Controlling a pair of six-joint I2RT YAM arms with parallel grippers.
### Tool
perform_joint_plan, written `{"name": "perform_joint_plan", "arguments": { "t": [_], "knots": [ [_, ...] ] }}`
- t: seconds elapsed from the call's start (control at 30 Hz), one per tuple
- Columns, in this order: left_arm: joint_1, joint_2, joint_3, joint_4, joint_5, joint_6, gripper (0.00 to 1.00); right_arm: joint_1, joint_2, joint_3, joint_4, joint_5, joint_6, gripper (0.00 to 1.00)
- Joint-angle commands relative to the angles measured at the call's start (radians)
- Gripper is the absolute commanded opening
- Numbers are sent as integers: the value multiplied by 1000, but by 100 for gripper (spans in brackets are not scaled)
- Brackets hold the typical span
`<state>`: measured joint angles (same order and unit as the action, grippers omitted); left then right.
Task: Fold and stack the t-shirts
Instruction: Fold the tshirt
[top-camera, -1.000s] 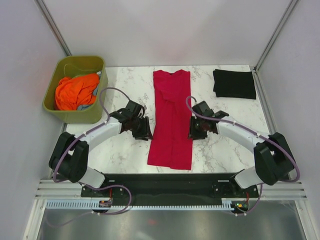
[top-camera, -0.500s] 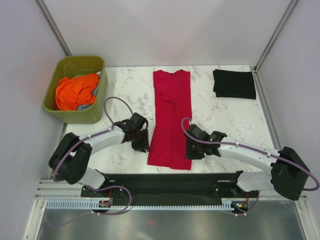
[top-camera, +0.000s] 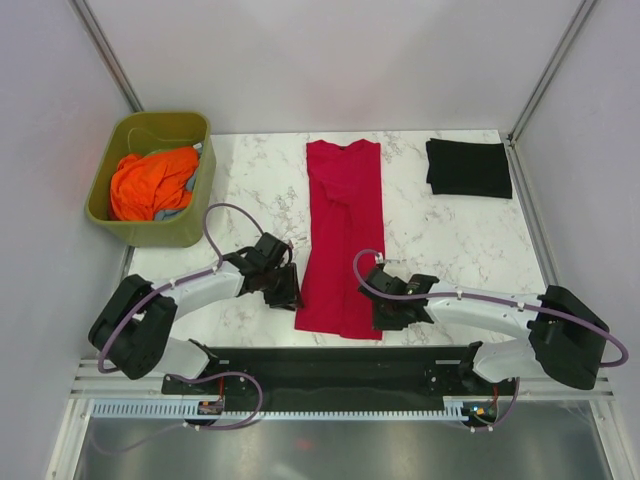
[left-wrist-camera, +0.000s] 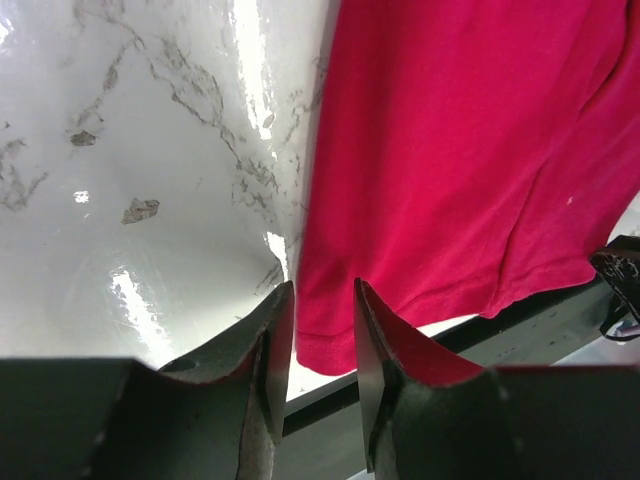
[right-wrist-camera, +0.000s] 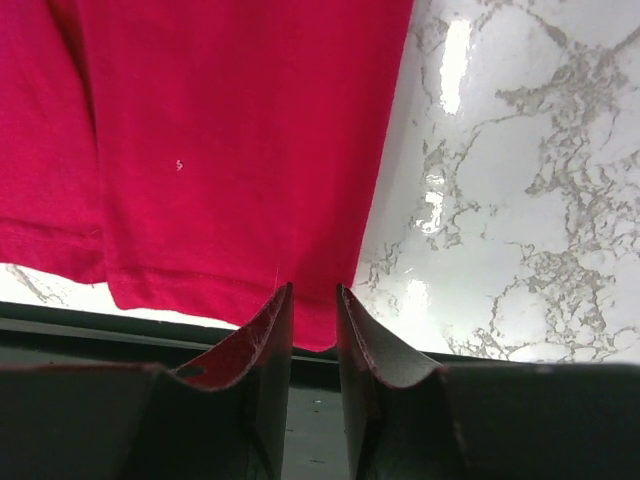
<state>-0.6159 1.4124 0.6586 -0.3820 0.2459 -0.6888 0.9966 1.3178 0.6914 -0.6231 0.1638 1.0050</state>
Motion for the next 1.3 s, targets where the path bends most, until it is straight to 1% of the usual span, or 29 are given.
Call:
{"name": "perform_joint_plan", "arguments": {
  "t": [0.0, 0.13, 0.2, 0.27, 0.3, 0.33, 0.37, 0.4, 0.67, 0.93, 1.27],
  "knots": [
    [-7, -40, -10, 49, 24, -35, 39, 14, -3, -13, -6, 59, 41, 31],
    [-10, -17, -10, 54, 30, -37, 37, 19, 17, -16, -4, 65, 43, 30],
    [-12, -7, -13, 61, 32, -41, 31, 20, 24, -21, 3, 69, 43, 29],
    [-13, -3, -20, 72, 33, -44, 24, 20, 18, -32, 3, 80, 46, 20],
    [-15, 0, -25, 75, 33, -51, 15, 20, 14, -36, 3, 83, 47, 16],
    [-15, 2, -33, 78, 33, -52, 11, 22, 9, -39, 0, 91, 47, 9],
    [-15, 2, -34, 81, 35, -54, 3, 20, -2, -41, -10, 97, 49, 5],
    [-15, 3, -40, 83, 32, -58, 2, 20, -6, -41, -16, 100, 47, 0],
    [-16, 0, -47, 83, 12, -74, 2, 22, -43, -46, -58, 124, 40, 0],
    [-16, 13, -53, 78, -8, -81, 2, 22, -48, -46, -72, 137, 32, 0],
    [-24, -12, -54, 65, -16, -97, 2, 20, -60, -69, -96, 166, 43, 0]
  ]
}}
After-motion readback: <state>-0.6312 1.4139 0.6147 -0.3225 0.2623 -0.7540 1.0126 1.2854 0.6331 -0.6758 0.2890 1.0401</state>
